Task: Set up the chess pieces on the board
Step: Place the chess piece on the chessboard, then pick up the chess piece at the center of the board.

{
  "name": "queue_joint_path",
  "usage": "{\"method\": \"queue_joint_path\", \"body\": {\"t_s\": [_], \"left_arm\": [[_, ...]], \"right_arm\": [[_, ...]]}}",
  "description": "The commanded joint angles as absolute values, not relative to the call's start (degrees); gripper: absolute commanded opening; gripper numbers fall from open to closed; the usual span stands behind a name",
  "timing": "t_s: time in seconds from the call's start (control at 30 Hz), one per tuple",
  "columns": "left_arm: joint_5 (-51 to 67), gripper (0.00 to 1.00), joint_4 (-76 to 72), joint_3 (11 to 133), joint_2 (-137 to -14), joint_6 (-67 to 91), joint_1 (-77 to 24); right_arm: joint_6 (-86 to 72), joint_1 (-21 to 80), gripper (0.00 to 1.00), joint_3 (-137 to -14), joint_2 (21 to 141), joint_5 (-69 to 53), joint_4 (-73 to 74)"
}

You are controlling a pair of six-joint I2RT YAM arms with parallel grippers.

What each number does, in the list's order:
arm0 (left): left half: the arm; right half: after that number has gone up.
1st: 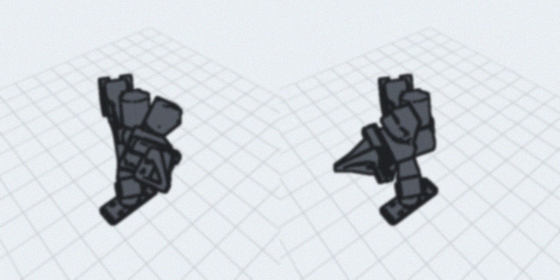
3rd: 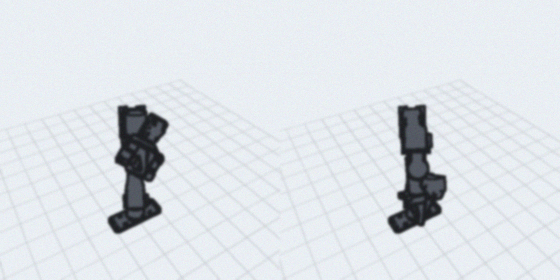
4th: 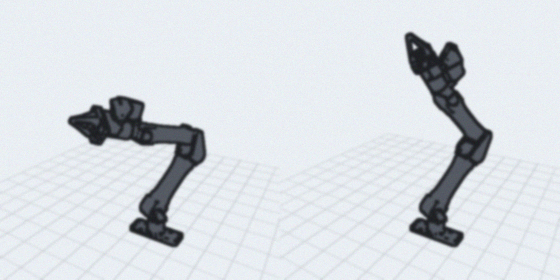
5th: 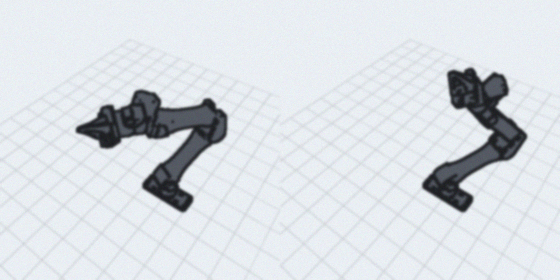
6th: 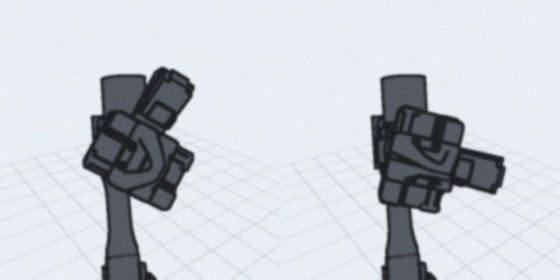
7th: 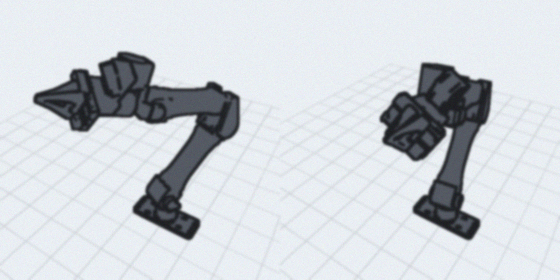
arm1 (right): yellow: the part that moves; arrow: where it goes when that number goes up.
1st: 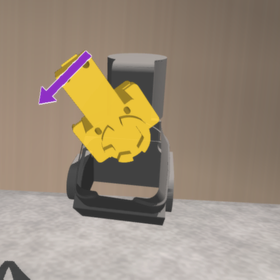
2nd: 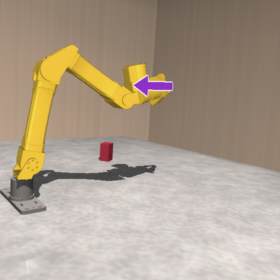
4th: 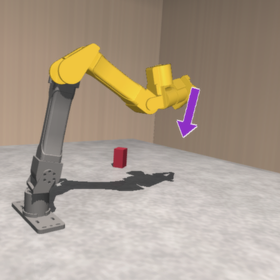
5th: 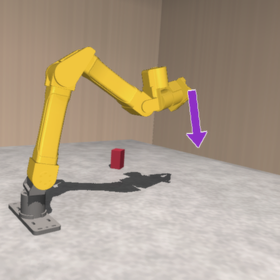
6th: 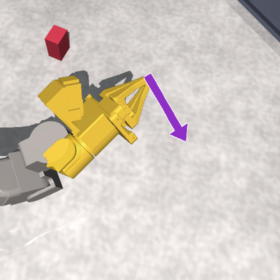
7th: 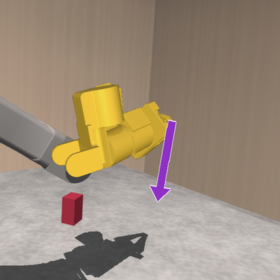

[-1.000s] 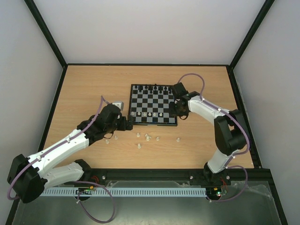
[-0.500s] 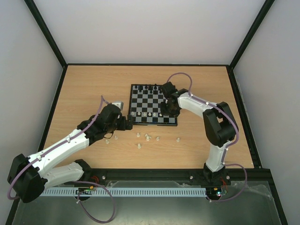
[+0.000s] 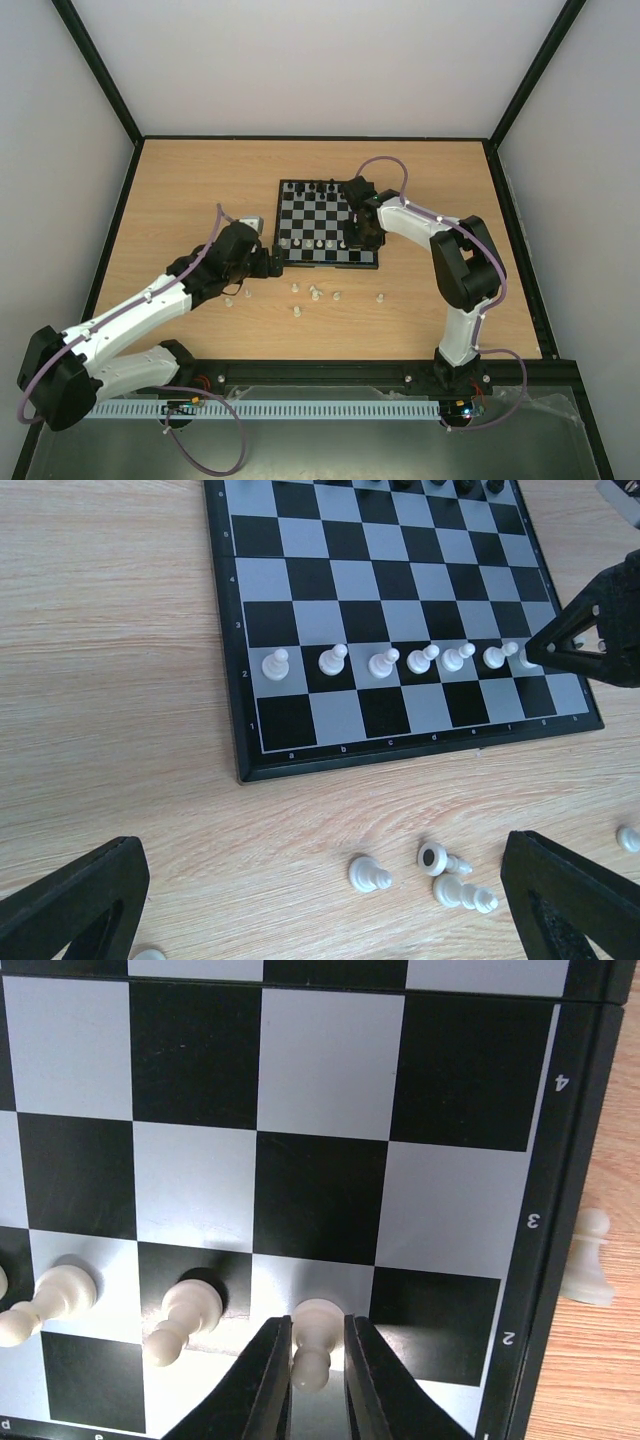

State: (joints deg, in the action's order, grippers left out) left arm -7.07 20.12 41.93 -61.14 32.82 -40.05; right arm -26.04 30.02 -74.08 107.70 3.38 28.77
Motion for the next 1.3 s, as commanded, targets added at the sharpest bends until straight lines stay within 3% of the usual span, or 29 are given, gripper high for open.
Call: {"method": "queue_joint_path", "body": {"t_s": [0.0,0.27,0.43,0.6,0.8,1.27], "left_arm": [[-7.0,0.99,20.2,42.5,-62.2,32.9,-39.7],[-6.9,0.99,20.1,42.9,-62.7,32.9,-39.6],[-6.9,0.99,20.4,43.3,-62.8,32.8,-39.7],[-6.7,0.99,20.6,43.5,-62.4,32.7,-39.7],[-6.2,0.99,20.6,43.5,-62.4,32.6,-39.7],[-6.5,0.99,20.5,43.5,-62.7,32.5,-39.6]], "right_arm": [[-25.6,30.4,0.16,-74.9,108.3,4.1,32.3],[-25.7,30.4,0.21,-75.7,107.1,3.8,32.1],[-26.2,30.0,0.36,-75.6,101.6,5.0,32.0],[-26.2,26.2,0.41,-73.3,95.9,5.2,32.2],[-25.7,18.3,0.39,-66.0,97.3,1.6,27.9],[-25.8,16.6,0.35,-66.9,105.1,-1.5,23.9]]}}
